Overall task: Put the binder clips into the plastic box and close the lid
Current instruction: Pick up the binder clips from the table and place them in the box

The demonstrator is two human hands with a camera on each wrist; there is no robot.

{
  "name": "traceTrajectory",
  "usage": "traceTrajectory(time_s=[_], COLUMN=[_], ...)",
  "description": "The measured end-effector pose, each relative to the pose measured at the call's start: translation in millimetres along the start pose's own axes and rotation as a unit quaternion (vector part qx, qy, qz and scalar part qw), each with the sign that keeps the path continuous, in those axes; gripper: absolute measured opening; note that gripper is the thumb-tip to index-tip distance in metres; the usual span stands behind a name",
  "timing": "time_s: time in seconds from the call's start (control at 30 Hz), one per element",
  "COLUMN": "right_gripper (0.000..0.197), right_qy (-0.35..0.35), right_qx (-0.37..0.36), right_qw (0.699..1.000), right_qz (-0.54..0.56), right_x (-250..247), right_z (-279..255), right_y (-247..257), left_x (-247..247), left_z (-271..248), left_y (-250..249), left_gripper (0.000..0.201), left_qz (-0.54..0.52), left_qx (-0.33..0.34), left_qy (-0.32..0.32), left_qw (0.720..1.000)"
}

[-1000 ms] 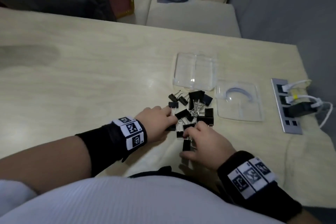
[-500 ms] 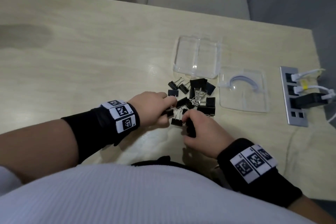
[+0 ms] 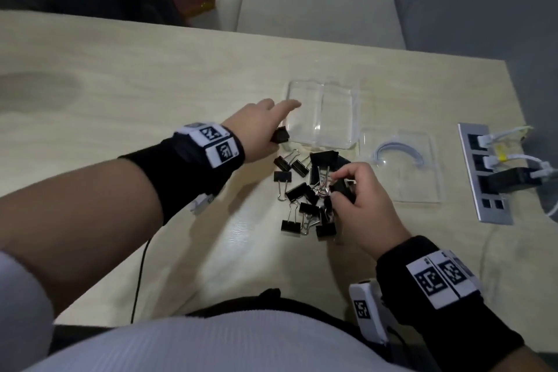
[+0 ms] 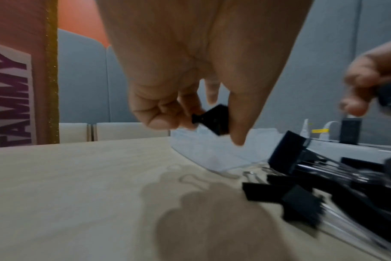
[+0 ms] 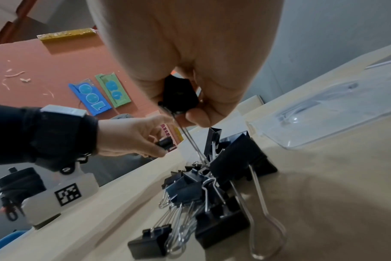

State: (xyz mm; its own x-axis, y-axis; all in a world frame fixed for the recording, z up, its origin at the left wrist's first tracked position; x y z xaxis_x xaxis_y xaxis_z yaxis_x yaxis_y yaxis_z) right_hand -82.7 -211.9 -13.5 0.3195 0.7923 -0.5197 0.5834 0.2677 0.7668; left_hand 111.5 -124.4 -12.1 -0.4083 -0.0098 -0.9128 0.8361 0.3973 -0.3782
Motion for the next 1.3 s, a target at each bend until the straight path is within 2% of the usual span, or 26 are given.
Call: traceTrajectory(time_s=[0.07,0.13,0.27,0.37,0.47,0.53,0.63,0.7,0.8,0.87,1.0,1.07,1.17,1.3], right_gripper=[0.027,0.03,0.032,0.029,0.027,0.028,0.029,0.027,0.025,0.022,0.019,0.018,0.015,0.017], right_qy=[-0.018,-0.034,-0.055,-0.053,-0.05,-0.051,-0.054,-0.054,-0.053,-0.054,-0.107,-0.127,-0.132,-0.118], right_qx=[0.005,0.009,0.019,0.015,0.011,0.007,-0.011,-0.026,-0.04,-0.046,-0.045,-0.039,-0.031,-0.022], right_qw=[1.0,0.999,0.998,0.998,0.998,0.997,0.996,0.996,0.996,0.996,0.993,0.991,0.989,0.987], right_qz=[0.0,-0.003,0.015,0.033,0.047,0.058,0.07,0.072,0.066,0.054,0.024,0.029,0.066,0.103], right_x=[-3,-5,-11,-13,-13,-13,-13,-13,-11,-9,-14,-18,-21,-18], right_z=[3,6,6,5,7,8,8,8,9,8,9,9,8,11], right_y=[-1,-1,-3,-3,-4,-2,3,8,13,15,11,9,9,11], left_x=[7,16,25,34,35,21,-8,-20,-20,-13,9,8,0,10], left_z=[11,13,2,-16,-31,-33,-28,-25,-20,-15,-10,-13,-21,-32], left_y=[9,11,3,-9,-15,-12,0,6,10,14,22,24,38,52], left_gripper=[0.071,0.061,0.047,0.047,0.051,0.05,0.042,0.041,0.042,0.045,0.051,0.046,0.051,0.068], left_qz=[0.044,0.062,0.074,0.091,0.056,0.003,-0.074,-0.083,-0.068,-0.05,0.018,0.039,0.055,-0.006], left_qx=[-0.038,-0.053,-0.035,-0.013,-0.004,-0.013,-0.042,-0.049,-0.051,-0.063,-0.073,-0.063,-0.103,-0.144], left_qy=[0.07,0.124,0.158,0.234,0.291,0.265,0.14,0.053,-0.011,-0.012,0.071,0.043,-0.024,0.038], left_qw=[0.996,0.989,0.984,0.968,0.955,0.964,0.987,0.994,0.996,0.997,0.995,0.996,0.993,0.989])
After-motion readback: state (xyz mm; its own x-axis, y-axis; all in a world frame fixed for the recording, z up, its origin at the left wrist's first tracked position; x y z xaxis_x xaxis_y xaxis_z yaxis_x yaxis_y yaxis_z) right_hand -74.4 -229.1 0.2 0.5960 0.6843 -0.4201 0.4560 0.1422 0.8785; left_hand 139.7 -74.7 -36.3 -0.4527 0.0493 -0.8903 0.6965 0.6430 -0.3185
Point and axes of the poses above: each hand's wrist, its own z-axis towards the middle knuckle, its own x-axis out of the palm, y = z × x, the point moved 6 cm from there along z, towards the middle knuckle, and after that the axes turned 9 degrees about x, right-handed, at the moved point
